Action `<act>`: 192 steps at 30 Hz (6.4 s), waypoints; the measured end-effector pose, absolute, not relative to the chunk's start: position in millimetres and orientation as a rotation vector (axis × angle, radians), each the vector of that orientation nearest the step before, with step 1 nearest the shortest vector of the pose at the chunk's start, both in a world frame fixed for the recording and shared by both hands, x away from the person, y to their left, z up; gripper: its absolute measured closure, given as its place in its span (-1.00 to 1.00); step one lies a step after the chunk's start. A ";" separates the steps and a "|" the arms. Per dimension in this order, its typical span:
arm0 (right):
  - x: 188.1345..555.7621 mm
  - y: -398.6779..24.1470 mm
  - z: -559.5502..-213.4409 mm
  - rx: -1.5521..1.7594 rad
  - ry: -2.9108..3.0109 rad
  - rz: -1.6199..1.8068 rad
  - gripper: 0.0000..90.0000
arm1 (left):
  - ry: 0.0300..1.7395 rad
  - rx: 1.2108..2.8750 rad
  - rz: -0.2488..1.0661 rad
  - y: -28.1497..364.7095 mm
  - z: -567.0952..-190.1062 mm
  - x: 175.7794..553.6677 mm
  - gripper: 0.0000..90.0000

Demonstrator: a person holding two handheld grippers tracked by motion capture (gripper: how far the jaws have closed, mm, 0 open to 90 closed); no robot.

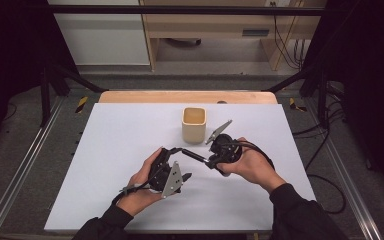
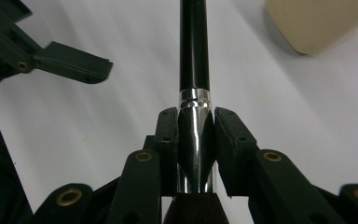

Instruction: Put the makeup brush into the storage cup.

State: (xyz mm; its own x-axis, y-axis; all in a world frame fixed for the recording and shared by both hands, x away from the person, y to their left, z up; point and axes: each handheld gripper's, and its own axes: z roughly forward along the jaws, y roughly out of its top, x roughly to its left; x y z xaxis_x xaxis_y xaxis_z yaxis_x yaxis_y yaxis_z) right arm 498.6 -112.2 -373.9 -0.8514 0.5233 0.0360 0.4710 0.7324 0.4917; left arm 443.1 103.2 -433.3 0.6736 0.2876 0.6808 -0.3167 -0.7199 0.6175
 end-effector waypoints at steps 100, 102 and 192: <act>465.1 -150.0 -354.3 0.843 2.231 1.309 -0.89 | 0.186 2.144 0.996 145.8 -425.4 449.7 0.65; 464.2 -150.4 -355.9 0.846 2.226 1.318 -0.89 | 0.202 2.135 0.991 146.7 -423.1 449.9 0.65; 428.9 -216.3 -433.8 1.022 1.885 1.411 -0.82 | 0.644 1.709 0.788 137.8 -375.6 494.5 0.65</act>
